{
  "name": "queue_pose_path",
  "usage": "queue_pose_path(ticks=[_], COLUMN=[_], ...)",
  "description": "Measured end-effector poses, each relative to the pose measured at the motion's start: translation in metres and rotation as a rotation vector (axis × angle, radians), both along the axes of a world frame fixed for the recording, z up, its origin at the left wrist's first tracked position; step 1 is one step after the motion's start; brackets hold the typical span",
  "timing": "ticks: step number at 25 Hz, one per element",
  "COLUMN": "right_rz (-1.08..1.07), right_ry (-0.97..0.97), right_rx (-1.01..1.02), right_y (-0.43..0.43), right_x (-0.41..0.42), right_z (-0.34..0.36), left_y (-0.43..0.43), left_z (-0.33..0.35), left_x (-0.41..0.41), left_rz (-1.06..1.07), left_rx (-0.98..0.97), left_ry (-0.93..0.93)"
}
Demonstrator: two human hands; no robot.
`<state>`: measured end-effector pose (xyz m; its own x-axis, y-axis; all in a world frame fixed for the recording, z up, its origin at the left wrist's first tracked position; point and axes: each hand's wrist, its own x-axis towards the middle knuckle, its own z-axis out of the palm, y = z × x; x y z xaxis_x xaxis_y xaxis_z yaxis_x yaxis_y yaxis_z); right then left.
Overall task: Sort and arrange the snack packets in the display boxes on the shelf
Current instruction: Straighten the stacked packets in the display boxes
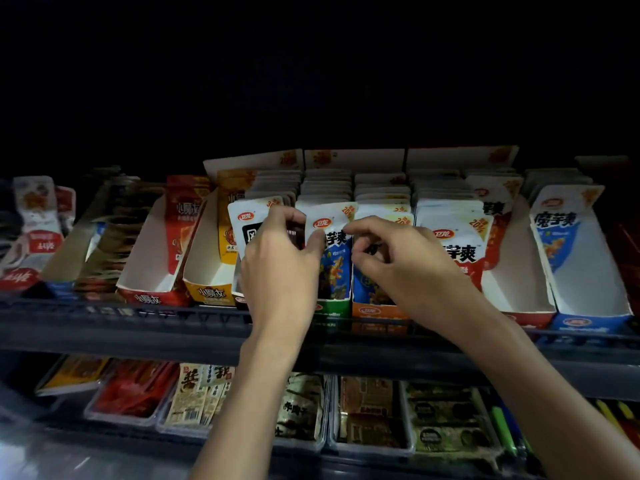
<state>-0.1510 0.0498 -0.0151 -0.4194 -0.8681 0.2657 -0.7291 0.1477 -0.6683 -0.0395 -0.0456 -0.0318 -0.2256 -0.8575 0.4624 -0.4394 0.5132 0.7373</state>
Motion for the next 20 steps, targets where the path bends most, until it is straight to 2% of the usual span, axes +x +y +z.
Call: queue_pose_path(ticks=[3, 5, 7, 9, 11, 13, 17, 20], right_rz=[-0.027, -0.043, -0.047, -0.046, -0.023, 0.008, 0.059, 0.068], right_ry=[-0.035, -0.063, -0.101, -0.147, -0.215, -0.281, -0.474, -0.594], right_rx=[-0.045, -0.072, -0.109, -0.188, -0.308, -0.403, -0.375, -0.349], right_y=[0.003, 0.006, 0.010, 0.013, 0.017, 0.021, 0.029, 0.034], right_x=[-0.005, -0.008, -0.010, -0.010, -0.010, -0.012, -0.014, -0.015], right_z=[-0.002, -0.005, -0.006, -0.006, -0.002, 0.002, 0.007, 0.008], left_y=[-0.004, -0.008, -0.009, -0.007, -0.005, 0.002, 0.021, 0.025], left_z=[-0.007, -0.008, -0.004, 0.006, 0.014, 0.020, 0.023, 0.023], left_x=[0.001, 0.003, 0.006, 0.010, 0.013, 0.012, 0.003, -0.001], left_rz=[0.014, 0.066, 0.109, 0.088, -0.067, -0.261, -0.528, -0.591], left_rx=[-0.035, -0.028, -0.033, -0.051, 0.019, 0.156, 0.312, 0.410], left_ry=[-0.148, -0.149, 0.038, 0.311, 0.576, 0.699, 0.584, 0.585])
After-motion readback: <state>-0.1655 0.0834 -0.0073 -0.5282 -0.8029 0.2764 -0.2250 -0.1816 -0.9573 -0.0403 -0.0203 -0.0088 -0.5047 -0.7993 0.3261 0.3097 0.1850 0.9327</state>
